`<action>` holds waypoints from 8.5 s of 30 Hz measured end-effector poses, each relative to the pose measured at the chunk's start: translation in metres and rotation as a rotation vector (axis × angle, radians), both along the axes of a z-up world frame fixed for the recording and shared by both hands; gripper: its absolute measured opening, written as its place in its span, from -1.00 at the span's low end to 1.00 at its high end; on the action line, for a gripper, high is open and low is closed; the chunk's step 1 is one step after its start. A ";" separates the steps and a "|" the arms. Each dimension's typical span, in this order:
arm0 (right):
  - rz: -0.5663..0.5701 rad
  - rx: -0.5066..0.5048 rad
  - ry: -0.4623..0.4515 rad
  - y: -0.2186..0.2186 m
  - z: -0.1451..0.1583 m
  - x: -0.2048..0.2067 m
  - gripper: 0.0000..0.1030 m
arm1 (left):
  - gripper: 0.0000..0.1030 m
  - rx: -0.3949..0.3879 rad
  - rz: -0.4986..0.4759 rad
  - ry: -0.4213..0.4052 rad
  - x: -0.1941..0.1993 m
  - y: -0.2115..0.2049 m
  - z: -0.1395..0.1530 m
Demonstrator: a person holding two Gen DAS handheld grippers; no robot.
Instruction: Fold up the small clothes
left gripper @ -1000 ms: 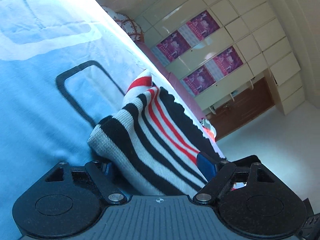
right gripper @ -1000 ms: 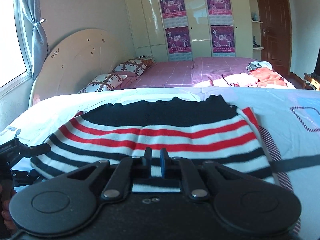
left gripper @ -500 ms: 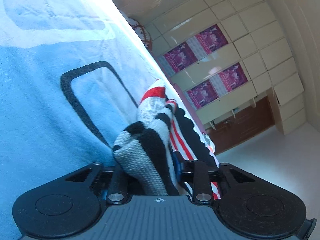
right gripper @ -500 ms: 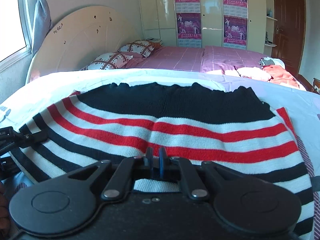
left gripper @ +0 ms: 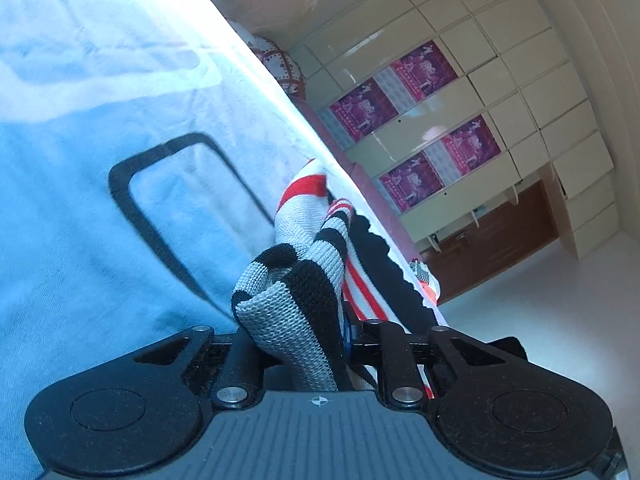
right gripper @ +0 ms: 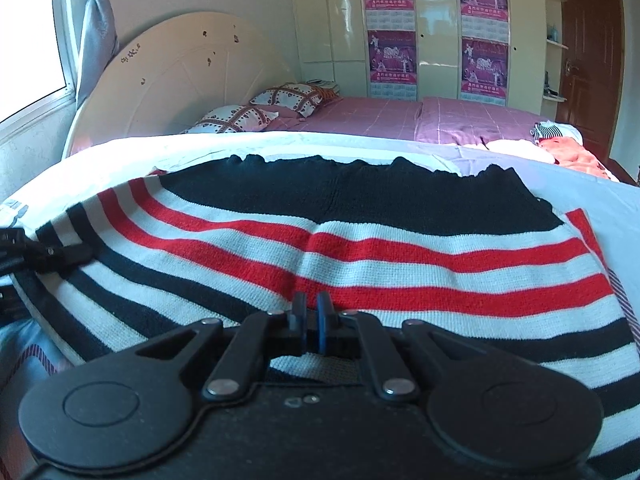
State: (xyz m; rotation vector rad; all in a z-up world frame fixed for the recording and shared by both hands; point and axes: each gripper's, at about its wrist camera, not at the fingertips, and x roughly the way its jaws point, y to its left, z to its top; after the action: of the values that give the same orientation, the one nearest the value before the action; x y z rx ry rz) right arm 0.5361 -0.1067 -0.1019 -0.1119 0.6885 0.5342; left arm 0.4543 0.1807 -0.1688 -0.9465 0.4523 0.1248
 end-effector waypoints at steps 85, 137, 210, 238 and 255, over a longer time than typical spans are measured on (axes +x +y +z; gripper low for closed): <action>-0.253 0.293 0.208 -0.193 0.042 -0.014 -0.53 | 0.61 0.320 -0.446 0.114 0.086 -0.150 0.069; -0.215 0.559 0.227 -0.209 0.026 0.127 -0.71 | 0.56 0.424 -0.473 0.102 0.142 -0.164 0.069; 0.227 0.546 0.348 -0.047 0.070 0.045 -0.36 | -0.09 0.117 -0.531 -0.020 0.036 0.027 0.113; 0.253 -0.119 0.058 0.131 0.040 -0.035 -0.65 | 0.22 0.794 -0.391 0.192 -0.055 0.036 0.100; 0.186 -0.235 -0.011 0.126 0.036 -0.098 -0.74 | 0.36 0.713 -0.285 0.279 -0.122 0.033 0.090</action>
State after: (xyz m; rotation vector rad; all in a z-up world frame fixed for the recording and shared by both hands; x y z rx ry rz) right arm 0.4385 0.0194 -0.0657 -0.4020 0.7331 0.6285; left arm 0.3326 0.2136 -0.0786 -0.1575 0.7315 0.1458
